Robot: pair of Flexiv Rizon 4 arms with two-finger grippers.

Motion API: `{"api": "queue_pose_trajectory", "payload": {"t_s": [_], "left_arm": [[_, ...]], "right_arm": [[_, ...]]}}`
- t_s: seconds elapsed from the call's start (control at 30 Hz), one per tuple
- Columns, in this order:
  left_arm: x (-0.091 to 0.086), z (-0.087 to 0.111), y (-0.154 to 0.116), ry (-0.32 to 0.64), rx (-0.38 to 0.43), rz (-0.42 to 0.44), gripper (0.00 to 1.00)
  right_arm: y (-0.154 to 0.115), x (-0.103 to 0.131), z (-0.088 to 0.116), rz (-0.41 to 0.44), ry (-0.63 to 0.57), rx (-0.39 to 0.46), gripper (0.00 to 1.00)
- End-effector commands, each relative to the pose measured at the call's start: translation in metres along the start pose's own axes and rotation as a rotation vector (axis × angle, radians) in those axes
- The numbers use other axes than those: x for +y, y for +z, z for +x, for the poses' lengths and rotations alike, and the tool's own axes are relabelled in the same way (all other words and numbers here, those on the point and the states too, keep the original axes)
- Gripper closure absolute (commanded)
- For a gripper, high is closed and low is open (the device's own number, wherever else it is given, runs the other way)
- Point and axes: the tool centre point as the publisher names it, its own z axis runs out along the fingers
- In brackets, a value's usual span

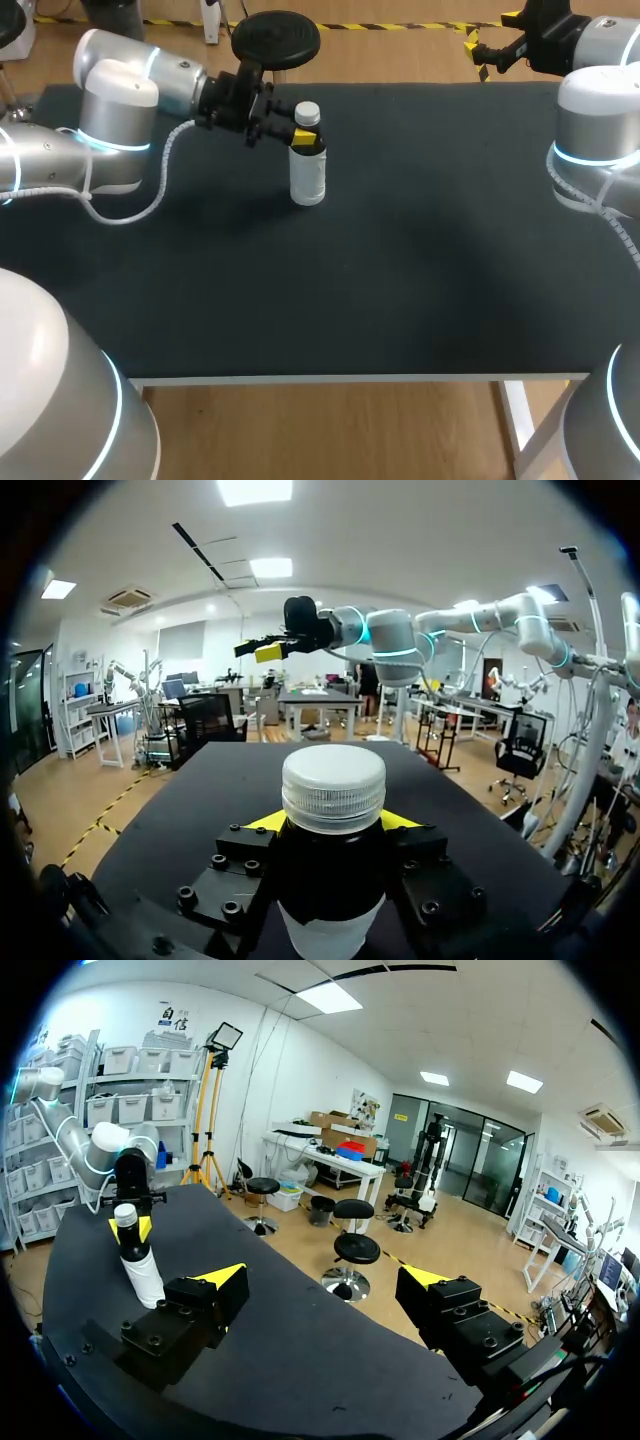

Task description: Unscrew the bottle cap

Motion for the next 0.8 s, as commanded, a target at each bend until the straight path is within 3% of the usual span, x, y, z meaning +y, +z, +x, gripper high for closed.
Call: {"api": "queue_pose_trajectory", "payload": {"t_s": [0.03, 0.8], "left_arm": [[-0.0003, -0.0014, -0.0012, 0.001, 0.001, 0.002, 1.00], [0.0012, -0.0025, -0.0037, 0.013, -0.005, 0.005, 1.00]], "right_arm": [[0.0005, 0.0004, -0.0006, 0.001, 0.000, 0.001, 0.00], [0.0005, 0.0004, -0.0006, 0.001, 0.000, 0.001, 0.00]]}}
